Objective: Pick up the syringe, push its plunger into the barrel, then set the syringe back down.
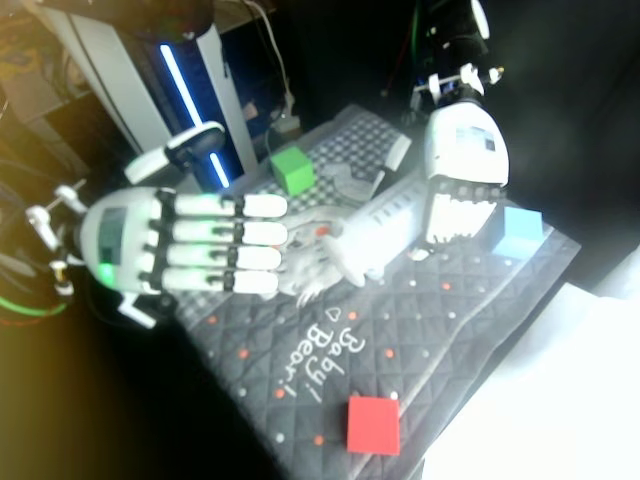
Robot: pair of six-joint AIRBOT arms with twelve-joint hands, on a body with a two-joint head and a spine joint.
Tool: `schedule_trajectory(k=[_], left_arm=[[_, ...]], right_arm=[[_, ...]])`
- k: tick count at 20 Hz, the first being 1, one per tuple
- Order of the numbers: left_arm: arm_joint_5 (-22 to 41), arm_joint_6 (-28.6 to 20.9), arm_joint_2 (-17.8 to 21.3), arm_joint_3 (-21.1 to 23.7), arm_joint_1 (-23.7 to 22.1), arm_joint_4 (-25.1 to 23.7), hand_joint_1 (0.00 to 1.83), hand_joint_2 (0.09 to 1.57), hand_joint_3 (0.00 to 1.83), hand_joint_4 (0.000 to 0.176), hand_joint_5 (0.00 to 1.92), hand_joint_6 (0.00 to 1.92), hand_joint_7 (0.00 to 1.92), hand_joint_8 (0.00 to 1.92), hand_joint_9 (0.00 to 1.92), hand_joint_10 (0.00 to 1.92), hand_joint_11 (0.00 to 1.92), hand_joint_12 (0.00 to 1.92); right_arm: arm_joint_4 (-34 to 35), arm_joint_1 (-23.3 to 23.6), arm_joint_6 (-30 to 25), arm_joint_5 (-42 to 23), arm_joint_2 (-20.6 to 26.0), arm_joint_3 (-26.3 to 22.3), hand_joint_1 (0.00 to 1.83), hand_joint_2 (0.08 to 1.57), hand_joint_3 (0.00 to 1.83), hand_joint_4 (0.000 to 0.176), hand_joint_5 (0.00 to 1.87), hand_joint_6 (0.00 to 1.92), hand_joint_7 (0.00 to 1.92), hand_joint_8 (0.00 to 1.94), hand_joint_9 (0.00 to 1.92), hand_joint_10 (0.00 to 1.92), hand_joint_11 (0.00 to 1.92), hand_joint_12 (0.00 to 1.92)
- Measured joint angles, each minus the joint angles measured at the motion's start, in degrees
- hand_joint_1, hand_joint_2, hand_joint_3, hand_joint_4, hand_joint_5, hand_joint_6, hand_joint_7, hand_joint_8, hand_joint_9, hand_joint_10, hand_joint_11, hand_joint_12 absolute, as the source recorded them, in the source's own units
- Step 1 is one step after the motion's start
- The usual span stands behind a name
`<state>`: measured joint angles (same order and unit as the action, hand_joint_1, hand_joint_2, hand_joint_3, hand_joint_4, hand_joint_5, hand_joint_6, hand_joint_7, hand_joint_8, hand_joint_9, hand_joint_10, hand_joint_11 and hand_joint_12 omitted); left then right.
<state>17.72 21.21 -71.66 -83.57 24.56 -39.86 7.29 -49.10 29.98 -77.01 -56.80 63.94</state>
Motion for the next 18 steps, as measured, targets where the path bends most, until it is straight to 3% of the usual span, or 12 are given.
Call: schedule_trajectory(k=[10, 15, 16, 17, 18], left_arm=[[-2.2, 0.0, -1.0, -0.2, 1.5, -0.9, 1.38, 1.25, 0.0, 0.0, 1.09, 1.92, 1.38, 1.92, 1.49, 1.92, 1.52, 1.92], [-2.0, 0.0, -1.0, 0.0, 1.8, -0.9, 1.38, 1.18, 0.0, 0.0, 0.89, 1.92, 1.09, 1.92, 1.28, 1.92, 1.35, 1.92], [-2.1, 0.0, -1.0, 0.1, 1.8, -1.0, 1.33, 1.24, 0.0, 0.0, 0.77, 1.92, 0.81, 1.57, 1.07, 1.92, 1.16, 1.92], [-2.1, 0.0, -1.0, 0.1, 1.9, -1.3, 1.18, 1.25, 0.0, 0.0, 0.73, 1.54, 0.79, 1.43, 0.85, 1.75, 0.88, 1.89], [-2.1, 0.0, -1.0, 0.1, 1.9, -1.4, 1.16, 1.24, 0.0, 0.017, 0.76, 1.44, 0.79, 1.32, 0.75, 1.57, 0.7, 1.74]], right_arm=[[0.1, 0.0, 0.0, 0.0, -0.6, 0.0, 0.01, 0.87, 0.0, 0.0, 0.09, 0.0, 0.1, 0.0, 0.08, 0.0, 0.13, 0.0], [0.2, 0.0, 0.0, 0.0, -0.8, 0.0, 0.02, 0.88, 0.0, 0.0, 0.09, 0.0, 0.11, 0.0, 0.09, 0.0, 0.14, 0.01], [0.2, 0.0, 0.0, 0.0, -0.8, -0.1, 0.0, 0.87, 0.0, 0.0, 0.1, 0.01, 0.12, 0.01, 0.09, 0.0, 0.14, 0.01], [0.1, 0.0, 0.0, 0.0, -0.8, -0.1, 0.0, 0.86, 0.0, 0.0, 0.1, 0.0, 0.11, 0.0, 0.09, 0.0, 0.14, 0.01], [0.1, 0.0, 0.0, 0.0, -0.8, -0.1, 0.0, 0.86, 0.0, 0.0, 0.1, 0.0, 0.12, 0.0, 0.09, 0.0, 0.14, 0.01]])
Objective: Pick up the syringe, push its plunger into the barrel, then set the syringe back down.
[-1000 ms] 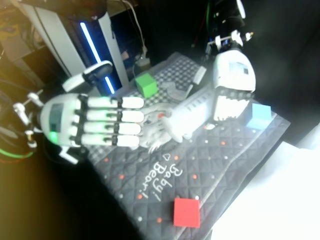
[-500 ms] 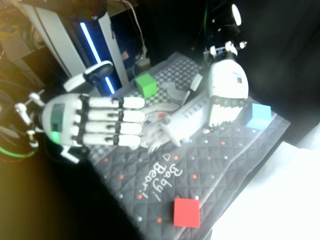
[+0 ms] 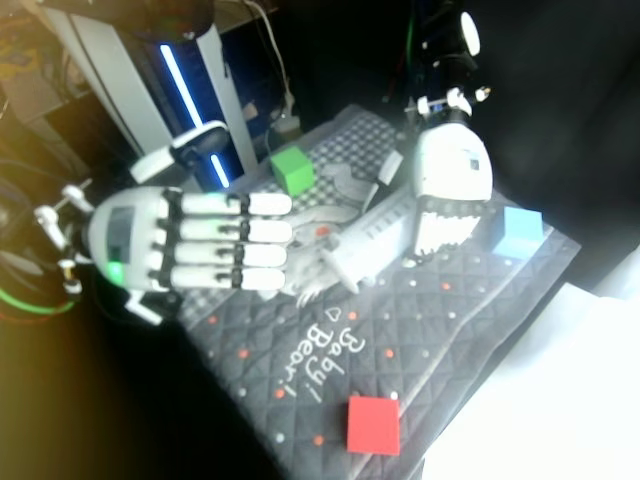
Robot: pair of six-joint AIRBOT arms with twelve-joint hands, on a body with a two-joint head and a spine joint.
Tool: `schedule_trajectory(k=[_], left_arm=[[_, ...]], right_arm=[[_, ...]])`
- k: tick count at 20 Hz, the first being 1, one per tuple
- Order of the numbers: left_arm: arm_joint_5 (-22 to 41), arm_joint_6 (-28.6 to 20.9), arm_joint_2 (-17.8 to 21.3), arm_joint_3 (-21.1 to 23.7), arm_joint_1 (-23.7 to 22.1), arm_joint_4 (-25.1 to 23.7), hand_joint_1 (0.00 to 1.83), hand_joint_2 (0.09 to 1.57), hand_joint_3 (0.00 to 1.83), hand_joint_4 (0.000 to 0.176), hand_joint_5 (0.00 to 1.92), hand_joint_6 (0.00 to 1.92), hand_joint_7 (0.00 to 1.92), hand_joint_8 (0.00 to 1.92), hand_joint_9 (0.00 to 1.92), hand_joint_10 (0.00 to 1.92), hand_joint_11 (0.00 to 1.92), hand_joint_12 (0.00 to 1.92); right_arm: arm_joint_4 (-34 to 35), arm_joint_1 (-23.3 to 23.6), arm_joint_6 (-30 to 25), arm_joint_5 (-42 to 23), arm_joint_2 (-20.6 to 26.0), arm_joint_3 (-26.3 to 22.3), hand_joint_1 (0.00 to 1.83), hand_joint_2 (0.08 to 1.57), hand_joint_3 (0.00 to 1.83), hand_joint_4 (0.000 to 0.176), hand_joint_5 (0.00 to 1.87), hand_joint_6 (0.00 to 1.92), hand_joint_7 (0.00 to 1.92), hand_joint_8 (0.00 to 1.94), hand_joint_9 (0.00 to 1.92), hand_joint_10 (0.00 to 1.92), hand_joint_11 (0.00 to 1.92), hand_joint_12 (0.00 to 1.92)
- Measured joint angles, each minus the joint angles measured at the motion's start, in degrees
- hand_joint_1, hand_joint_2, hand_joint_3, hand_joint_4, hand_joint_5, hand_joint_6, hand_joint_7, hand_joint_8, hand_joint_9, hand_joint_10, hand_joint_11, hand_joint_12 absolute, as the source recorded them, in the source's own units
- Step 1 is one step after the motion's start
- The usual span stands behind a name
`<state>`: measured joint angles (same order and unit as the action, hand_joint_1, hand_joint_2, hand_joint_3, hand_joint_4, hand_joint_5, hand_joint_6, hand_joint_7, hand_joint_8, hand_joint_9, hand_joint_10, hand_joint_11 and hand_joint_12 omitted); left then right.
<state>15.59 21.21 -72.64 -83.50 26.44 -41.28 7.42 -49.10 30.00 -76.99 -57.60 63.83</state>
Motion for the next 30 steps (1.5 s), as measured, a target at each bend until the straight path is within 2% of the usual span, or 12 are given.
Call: schedule_trajectory(k=[2, 3, 4, 5, 6, 9, 10, 11, 14, 18, 23, 30], left_arm=[[0.0, 0.0, 0.0, 0.0, 0.0, -0.2, 1.18, 1.24, 0.0, 0.0, 0.77, 1.53, 0.74, 1.17, 0.69, 0.83, 0.39, 1.24], [0.0, 0.0, 0.0, 0.0, 0.0, -0.4, 1.02, 1.24, 0.0, 0.0, 0.75, 1.4, 0.71, 0.55, 0.65, 0.44, 0.24, 1.16], [0.0, 0.0, 0.0, 0.0, 0.0, -0.6, 0.98, 1.23, 0.0, 0.045, 0.76, 1.35, 0.72, 0.21, 0.62, 0.21, 0.12, 1.12], [0.0, 0.0, 0.0, 0.0, 0.0, -0.7, 0.98, 1.22, 0.0, 0.044, 0.78, 1.3, 0.65, 0.09, 0.5, 0.09, 0.02, 0.92], [0.0, 0.0, 0.0, 0.0, 0.0, -0.8, 0.99, 1.21, 0.0, 0.05, 0.81, 1.25, 0.62, 0.04, 0.44, 0.04, 0.0, 0.74], [-0.1, 0.0, 0.0, 0.4, 0.2, -1.2, 0.91, 1.23, 0.0, 0.163, 0.75, 1.33, 0.36, 0.0, 0.12, 0.0, 0.0, 0.04], [-0.2, 0.0, 0.0, 0.5, 0.2, -1.4, 0.88, 1.19, 0.0, 0.022, 0.68, 0.59, 0.31, 0.0, 0.06, 0.0, 0.0, 0.01], [-0.2, 0.0, 0.0, 0.5, 0.2, -1.6, 0.87, 1.18, 0.0, 0.0, 0.74, 0.22, 0.24, 0.02, 0.01, 0.0, 0.0, 0.0], [-0.2, 0.0, 0.0, 0.5, 0.2, -1.9, 0.81, 1.15, 0.0, 0.057, 0.71, 0.01, 0.07, 0.0, 0.0, 0.0, 0.0, 0.0], [-0.3, 0.0, 0.0, 0.7, 0.3, -2.3, 0.68, 1.14, 0.0, 0.097, 0.56, 0.0, 0.0, 0.0, 0.0, 0.0, 0.0, 0.0], [-0.1, 0.0, 0.0, 0.8, 0.3, -2.6, 0.39, 1.08, 0.0, 0.173, 0.07, 0.0, 0.0, 0.0, 0.0, 0.0, 0.0, 0.0], [2.5, 0.0, 3.6, 3.9, 0.0, -2.1, 0.26, 0.73, 0.0, 0.176, 0.0, 0.0, 0.0, 0.0, 0.0, 0.0, 0.0, 0.0]], right_arm=[[0.1, 0.0, 0.0, 0.0, 0.0, 0.0, 0.0, 0.87, 0.0, 0.0, 0.07, 0.0, 0.09, 0.0, 0.08, 0.0, 0.13, 0.0], [0.2, 0.0, 0.0, 0.0, 0.0, 0.0, 0.0, 0.87, 0.0, 0.0, 0.07, 0.0, 0.09, 0.0, 0.08, 0.0, 0.13, 0.0], [0.1, 0.0, 0.0, 0.0, 0.0, 0.0, 0.04, 0.84, 0.0, 0.0, 0.09, 0.01, 0.1, 0.01, 0.09, 0.01, 0.14, 0.01], [0.2, 0.0, 0.0, 0.0, 0.0, 0.0, 0.02, 0.86, 0.0, 0.0, 0.08, 0.0, 0.09, 0.0, 0.09, 0.0, 0.13, 0.01], [0.2, 0.0, 0.0, 0.0, 0.0, 0.0, 0.01, 0.86, 0.0, 0.0, 0.05, 0.0, 0.07, 0.0, 0.07, 0.0, 0.11, 0.0], [0.2, 0.0, 0.0, 0.0, 0.0, 0.0, 0.01, 0.83, 0.0, 0.0, 0.07, 0.01, 0.09, 0.01, 0.08, 0.0, 0.13, 0.01], [0.2, 0.0, 0.0, 0.0, 0.0, 0.0, 0.01, 0.84, 0.0, 0.0, 0.08, 0.01, 0.1, 0.01, 0.09, 0.01, 0.14, 0.01], [0.3, 0.0, 0.0, 0.0, 0.0, 0.0, 0.0, 0.85, 0.0, 0.0, 0.08, 0.01, 0.09, 0.01, 0.08, 0.0, 0.14, 0.01], [0.2, 0.0, 0.0, 0.0, 0.0, 0.0, 0.0, 0.84, 0.0, 0.0, 0.06, 0.0, 0.08, 0.0, 0.08, 0.0, 0.13, 0.01], [0.2, 0.0, 0.0, 0.0, 0.0, 0.0, 0.01, 0.84, 0.0, 0.0, 0.05, 0.0, 0.07, 0.0, 0.06, 0.0, 0.1, 0.0], [0.3, 0.0, 0.0, -0.1, 0.0, 0.0, 0.06, 0.83, 0.0, 0.0, 0.08, 0.01, 0.09, 0.01, 0.08, 0.01, 0.12, 0.01], [0.3, 0.0, 0.0, -0.3, 0.0, 0.0, 0.08, 0.85, 0.0, 0.0, 0.11, 0.01, 0.12, 0.01, 0.08, 0.01, 0.13, 0.02]])
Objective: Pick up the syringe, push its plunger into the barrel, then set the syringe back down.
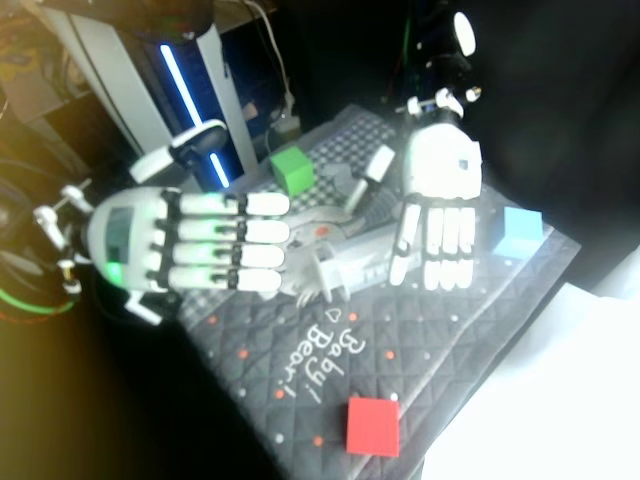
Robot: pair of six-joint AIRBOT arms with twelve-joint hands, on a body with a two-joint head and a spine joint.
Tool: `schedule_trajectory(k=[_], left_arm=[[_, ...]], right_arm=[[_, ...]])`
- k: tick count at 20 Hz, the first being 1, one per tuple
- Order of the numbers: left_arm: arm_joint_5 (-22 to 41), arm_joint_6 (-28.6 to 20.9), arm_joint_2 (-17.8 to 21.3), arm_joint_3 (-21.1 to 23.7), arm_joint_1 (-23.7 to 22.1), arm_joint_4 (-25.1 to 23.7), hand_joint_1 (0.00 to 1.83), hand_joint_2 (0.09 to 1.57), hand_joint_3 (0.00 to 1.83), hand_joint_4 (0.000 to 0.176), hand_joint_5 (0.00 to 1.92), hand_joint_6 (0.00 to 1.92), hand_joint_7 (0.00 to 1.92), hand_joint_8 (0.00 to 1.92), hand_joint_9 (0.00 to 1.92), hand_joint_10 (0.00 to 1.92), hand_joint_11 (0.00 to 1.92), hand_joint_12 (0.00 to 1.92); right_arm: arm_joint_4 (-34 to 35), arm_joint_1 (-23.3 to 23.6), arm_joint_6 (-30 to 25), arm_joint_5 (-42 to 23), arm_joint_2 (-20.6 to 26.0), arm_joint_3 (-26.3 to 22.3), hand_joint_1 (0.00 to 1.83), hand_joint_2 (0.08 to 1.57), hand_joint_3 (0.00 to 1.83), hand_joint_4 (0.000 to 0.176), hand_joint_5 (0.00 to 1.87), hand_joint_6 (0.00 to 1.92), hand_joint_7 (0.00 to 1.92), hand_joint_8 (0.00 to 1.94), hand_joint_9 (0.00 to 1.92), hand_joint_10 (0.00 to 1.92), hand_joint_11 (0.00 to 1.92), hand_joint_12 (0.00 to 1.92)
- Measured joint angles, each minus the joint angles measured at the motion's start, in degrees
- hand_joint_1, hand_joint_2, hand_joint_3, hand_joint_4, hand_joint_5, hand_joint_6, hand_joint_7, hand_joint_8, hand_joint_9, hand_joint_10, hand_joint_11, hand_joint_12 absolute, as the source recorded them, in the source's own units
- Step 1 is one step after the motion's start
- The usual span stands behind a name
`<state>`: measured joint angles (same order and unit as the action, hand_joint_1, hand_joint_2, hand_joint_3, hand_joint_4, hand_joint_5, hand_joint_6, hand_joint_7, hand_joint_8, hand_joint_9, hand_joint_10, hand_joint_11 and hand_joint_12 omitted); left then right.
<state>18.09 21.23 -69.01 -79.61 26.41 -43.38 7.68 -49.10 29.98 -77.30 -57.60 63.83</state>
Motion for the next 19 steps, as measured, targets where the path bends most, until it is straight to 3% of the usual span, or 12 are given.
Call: schedule_trajectory(k=[4, 5, 7, 8, 9, 13, 14, 15, 16, 17, 18, 19], left_arm=[[5.0, 11.9, 7.4, 6.7, -0.2, 12.1, 0.27, 0.7, 0.0, 0.166, 0.0, 0.0, 0.0, 0.0, 0.0, 0.0, 0.0, 0.0], [7.0, 13.9, 9.2, 8.2, 0.0, 14.3, 0.29, 0.73, 0.0, 0.117, 0.0, 0.0, 0.0, 0.0, 0.0, 0.0, 0.0, 0.0], [11.4, 21.9, 13.9, 12.4, 1.0, 22.1, 0.31, 0.73, 0.0, 0.075, 0.0, 0.0, 0.0, 0.0, 0.0, 0.0, 0.0, 0.0], [14.6, 27.9, 17.0, 15.9, 2.0, 26.9, 0.31, 0.71, 0.0, 0.101, 0.0, 0.0, 0.0, 0.0, 0.0, 0.0, 0.0, 0.0], [17.3, 32.0, 19.1, 18.4, 2.6, 28.5, 0.39, 0.75, 0.01, 0.054, 0.0, 0.0, 0.0, 0.0, 0.0, 0.0, 0.0, 0.0], [29.1, 39.1, 22.1, 25.2, 5.5, 29.9, 0.41, 0.79, 0.0, 0.039, 0.0, 0.0, 0.0, 0.0, 0.0, 0.0, 0.0, 0.0], [31.1, 39.1, 22.8, 26.0, 6.7, 29.9, 0.47, 0.87, 0.02, 0.06, 0.0, 0.0, 0.0, 0.0, 0.0, 0.0, 0.0, 0.0], [33.1, 39.1, 23.7, 26.7, 8.0, 30.3, 0.4, 0.8, 0.0, 0.049, 0.0, 0.0, 0.0, 0.0, 0.0, 0.0, 0.0, 0.0], [35.1, 39.1, 24.9, 27.3, 9.3, 31.1, 0.41, 0.79, 0.0, 0.039, 0.0, 0.0, 0.0, 0.0, 0.0, 0.0, 0.0, 0.0], [36.5, 39.3, 25.6, 27.4, 10.3, 32.0, 0.47, 0.87, 0.02, 0.06, 0.0, 0.0, 0.0, 0.0, 0.0, 0.0, 0.0, 0.0], [38.7, 39.8, 26.3, 27.8, 11.5, 34.4, 0.49, 0.89, 0.03, 0.064, 0.0, 0.0, 0.0, 0.0, 0.0, 0.0, 0.0, 0.0], [40.6, 40.5, 26.8, 28.5, 12.8, 36.5, 0.42, 0.81, 0.0, 0.043, 0.0, 0.0, 0.0, 0.0, 0.0, 0.0, 0.0, 0.0]], right_arm=[[-0.1, 0.0, 0.0, -0.5, 0.1, -0.3, 0.18, 0.86, 0.01, 0.0, 0.08, 0.0, 0.1, 0.0, 0.07, 0.0, 0.09, 0.01], [-0.1, 0.0, 0.0, -0.7, 0.3, -0.4, 0.18, 0.88, 0.02, 0.0, 0.1, 0.01, 0.12, 0.01, 0.08, 0.01, 0.11, 0.01], [-0.3, 0.0, 0.0, -1.4, 0.6, -0.9, 0.2, 0.86, 0.0, 0.0, 0.14, 0.01, 0.16, 0.01, 0.12, 0.01, 0.12, 0.01], [-1.1, 0.0, 0.0, -1.9, 0.7, -0.9, 0.18, 0.86, 0.0, 0.0, 0.15, 0.01, 0.18, 0.01, 0.14, 0.01, 0.14, 0.02], [-1.1, 0.0, 0.0, -2.6, 0.9, -1.2, 0.17, 0.88, 0.01, 0.0, 0.12, 0.0, 0.16, 0.0, 0.14, 0.01, 0.14, 0.02], [-3.0, 0.0, 1.3, -4.3, 1.8, -3.7, 0.28, 0.89, 0.01, 0.0, 0.11, 0.0, 0.16, 0.0, 0.14, 0.0, 0.16, 0.02], [-4.0, 0.0, 1.8, -4.9, 2.5, -4.1, 0.33, 0.89, 0.01, 0.0, 0.1, 0.0, 0.15, 0.0, 0.12, 0.0, 0.14, 0.01], [-4.1, 0.0, 2.3, -5.9, 3.3, -4.5, 0.32, 0.91, 0.0, 0.092, 0.21, 0.01, 0.22, 0.01, 0.19, 0.01, 0.2, 0.02], [-3.3, 0.0, 3.3, -6.7, 4.0, -4.8, 0.26, 0.94, 0.01, 0.1, 0.24, 0.01, 0.24, 0.01, 0.21, 0.01, 0.22, 0.02], [-2.2, 0.0, 3.8, -7.0, 4.5, -5.3, 0.28, 1.04, 0.02, 0.09, 0.24, 0.01, 0.21, 0.0, 0.19, 0.0, 0.21, 0.01], [-1.5, 0.0, 4.6, -7.4, 5.0, -5.9, 0.3, 1.1, 0.01, 0.13, 0.28, 0.01, 0.25, 0.0, 0.23, 0.0, 0.25, 0.02], [-2.1, 0.0, 4.8, -7.4, 5.3, -6.3, 0.37, 1.07, 0.0, 0.138, 0.25, 0.0, 0.21, 0.0, 0.18, 0.0, 0.21, 0.01]])
